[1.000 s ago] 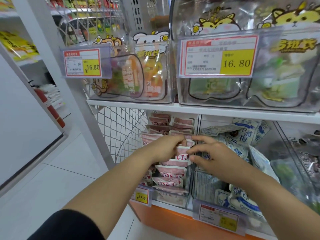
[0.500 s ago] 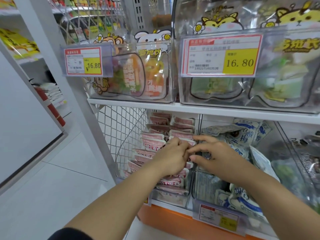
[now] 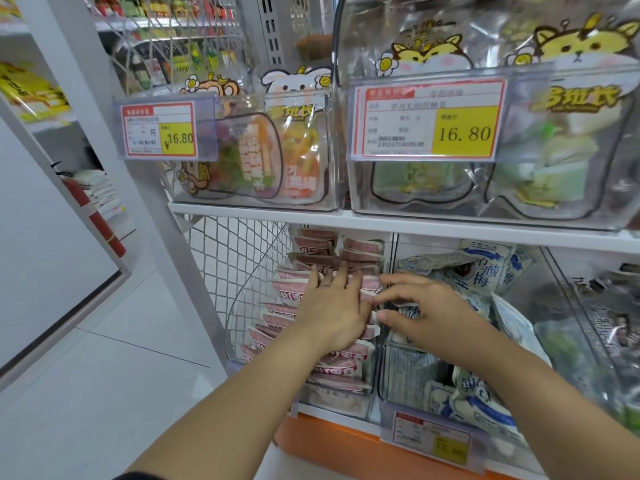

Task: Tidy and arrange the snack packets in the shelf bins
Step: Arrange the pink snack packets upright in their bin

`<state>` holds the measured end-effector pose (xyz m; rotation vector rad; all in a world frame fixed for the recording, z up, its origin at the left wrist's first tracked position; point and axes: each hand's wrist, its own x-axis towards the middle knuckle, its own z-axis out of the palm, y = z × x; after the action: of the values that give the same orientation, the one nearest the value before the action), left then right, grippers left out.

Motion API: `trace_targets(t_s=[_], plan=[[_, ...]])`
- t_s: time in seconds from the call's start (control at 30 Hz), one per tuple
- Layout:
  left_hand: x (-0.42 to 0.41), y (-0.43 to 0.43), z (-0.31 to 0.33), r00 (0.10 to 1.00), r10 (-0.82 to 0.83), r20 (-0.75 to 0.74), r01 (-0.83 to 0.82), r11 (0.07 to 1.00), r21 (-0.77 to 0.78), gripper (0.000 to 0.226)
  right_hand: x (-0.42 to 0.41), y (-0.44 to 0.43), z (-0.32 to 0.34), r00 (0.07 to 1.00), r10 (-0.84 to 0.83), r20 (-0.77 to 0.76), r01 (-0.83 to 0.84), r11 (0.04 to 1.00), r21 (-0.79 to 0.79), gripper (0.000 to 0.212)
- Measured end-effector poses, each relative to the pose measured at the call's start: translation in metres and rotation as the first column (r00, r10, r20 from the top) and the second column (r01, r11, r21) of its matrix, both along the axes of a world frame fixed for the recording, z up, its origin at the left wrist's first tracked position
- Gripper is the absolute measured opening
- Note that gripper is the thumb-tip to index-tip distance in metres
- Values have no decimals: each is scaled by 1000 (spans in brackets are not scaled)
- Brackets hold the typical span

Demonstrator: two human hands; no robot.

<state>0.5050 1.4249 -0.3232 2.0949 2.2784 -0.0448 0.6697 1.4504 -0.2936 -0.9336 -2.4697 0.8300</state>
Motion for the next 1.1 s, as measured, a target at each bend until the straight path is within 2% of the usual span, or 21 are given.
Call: trace_targets(t_s=[0.13,0.2,0.33,0.47,0.6,0.67,0.83,1.0,1.1], plan=[[-7,-1,7,990,-123,68,124,992,-3,52,-1,2,0,1000,-22,10,22,999,25,13],[-15,-4,12,987,-130,97,133,991,-22,52,-3,4,-2,999,-37,21,36,998,56,19],[-27,-24,26,993,-32,112,27,998,49,51,-7,3,0,996,-80,35,74,989,128,28],[-41,-57,21,959,107,262,-148,978,144,44,-13,4,3,985,-136,102,112,971,212,24],[-44,-77,3,941,120,317,-206,945,254,40,-31,11,11,949,-242,201,168,930,328,25],[-45,-76,-1,933,82,352,-187,942,278,38,-45,21,17,921,-268,285,144,910,389,26],[-61,-65,-5,912,29,410,-162,942,295,41,-86,55,16,852,-217,477,49,939,339,27],[-75,-59,-10,870,2,493,-185,928,323,39,-105,68,16,777,-195,598,-49,929,366,20],[-79,-60,-8,837,-34,546,-189,918,347,39,-105,72,19,722,-177,668,-113,923,367,22]])
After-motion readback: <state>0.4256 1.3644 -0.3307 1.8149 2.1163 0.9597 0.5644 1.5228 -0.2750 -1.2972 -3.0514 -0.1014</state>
